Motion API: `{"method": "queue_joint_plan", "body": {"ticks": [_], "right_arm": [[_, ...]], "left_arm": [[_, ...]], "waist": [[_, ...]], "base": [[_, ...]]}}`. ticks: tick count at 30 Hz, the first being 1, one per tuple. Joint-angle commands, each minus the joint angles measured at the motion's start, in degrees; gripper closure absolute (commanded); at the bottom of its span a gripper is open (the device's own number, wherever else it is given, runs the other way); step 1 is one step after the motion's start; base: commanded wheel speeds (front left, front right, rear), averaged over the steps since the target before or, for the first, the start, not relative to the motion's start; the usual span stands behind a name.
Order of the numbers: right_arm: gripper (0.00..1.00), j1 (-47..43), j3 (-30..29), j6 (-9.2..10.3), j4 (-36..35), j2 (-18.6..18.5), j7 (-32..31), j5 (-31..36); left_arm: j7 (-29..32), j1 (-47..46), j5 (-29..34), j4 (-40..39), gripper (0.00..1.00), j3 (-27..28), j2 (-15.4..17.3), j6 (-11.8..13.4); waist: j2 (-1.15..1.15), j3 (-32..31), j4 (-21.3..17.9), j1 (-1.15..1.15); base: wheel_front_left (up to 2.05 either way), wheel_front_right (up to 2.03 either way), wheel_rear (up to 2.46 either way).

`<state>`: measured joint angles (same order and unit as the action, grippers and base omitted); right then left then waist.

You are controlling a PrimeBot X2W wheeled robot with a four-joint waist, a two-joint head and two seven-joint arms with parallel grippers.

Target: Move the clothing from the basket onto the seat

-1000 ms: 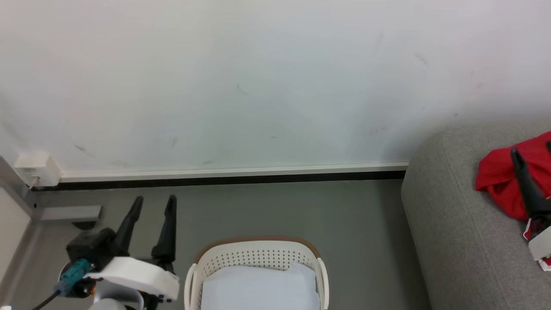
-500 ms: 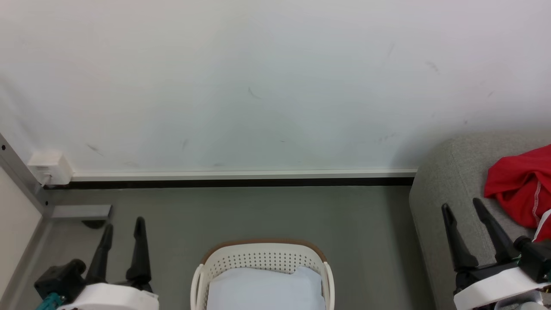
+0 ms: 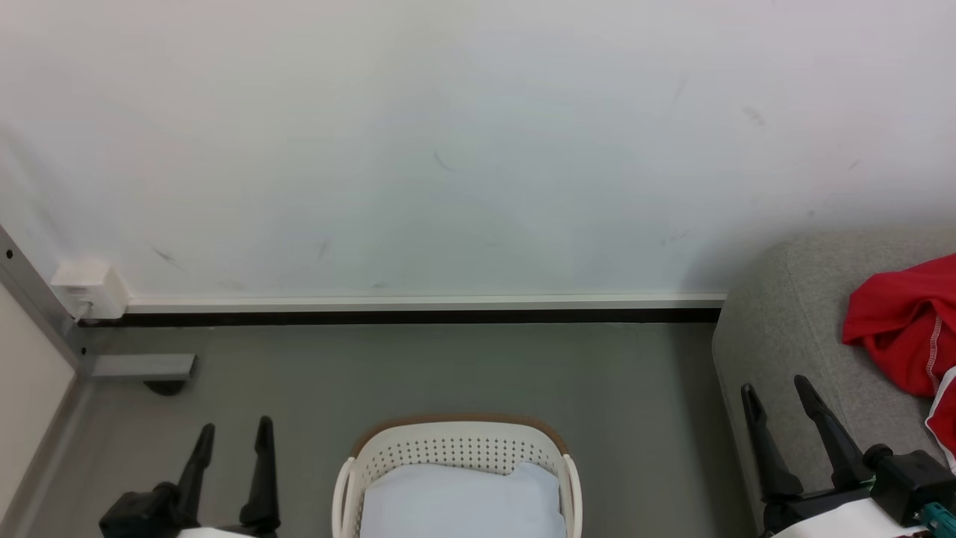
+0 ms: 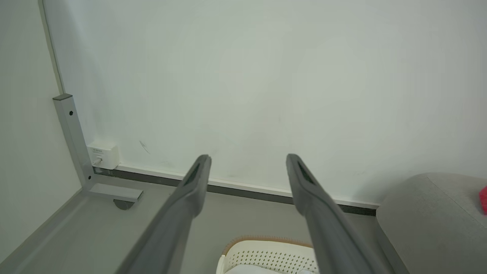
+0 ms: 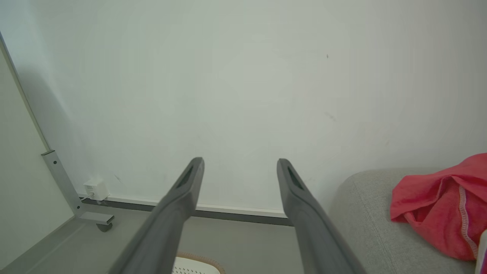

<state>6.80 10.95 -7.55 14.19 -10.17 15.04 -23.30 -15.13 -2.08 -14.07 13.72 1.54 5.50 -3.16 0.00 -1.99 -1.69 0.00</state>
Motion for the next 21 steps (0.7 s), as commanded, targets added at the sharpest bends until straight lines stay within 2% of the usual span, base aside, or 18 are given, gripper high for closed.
{"method": "queue_joint_plan", "body": {"ticks": [1, 8, 21], "right_arm": [[0.00, 0.0, 0.0, 0.13, 0.0, 0.2, 0.2, 0.3], [0.00, 1.3, 0.5, 0.13, 0.6, 0.3, 0.2, -0.1], [0.00, 1.5, 0.3, 0.13, 0.9, 0.5, 0.2, -0.4]], "left_arm": [[0.0, 0.2, 1.0, 0.2, 0.00, 0.4, -0.3, -0.3], [0.0, -0.4, 3.1, 0.9, 0.00, 1.3, -1.6, -1.9], [0.0, -0.9, 3.8, 1.8, 0.00, 2.8, -2.4, -3.2]], "waist": [[0.00, 0.0, -0.1, 0.00], [0.00, 0.0, -0.4, 0.00], [0.00, 0.2, -0.9, 0.00]], "base": [[0.00, 0.00, 0.00], [0.00, 0.00, 0.00], [0.00, 0.00, 0.00]]}}
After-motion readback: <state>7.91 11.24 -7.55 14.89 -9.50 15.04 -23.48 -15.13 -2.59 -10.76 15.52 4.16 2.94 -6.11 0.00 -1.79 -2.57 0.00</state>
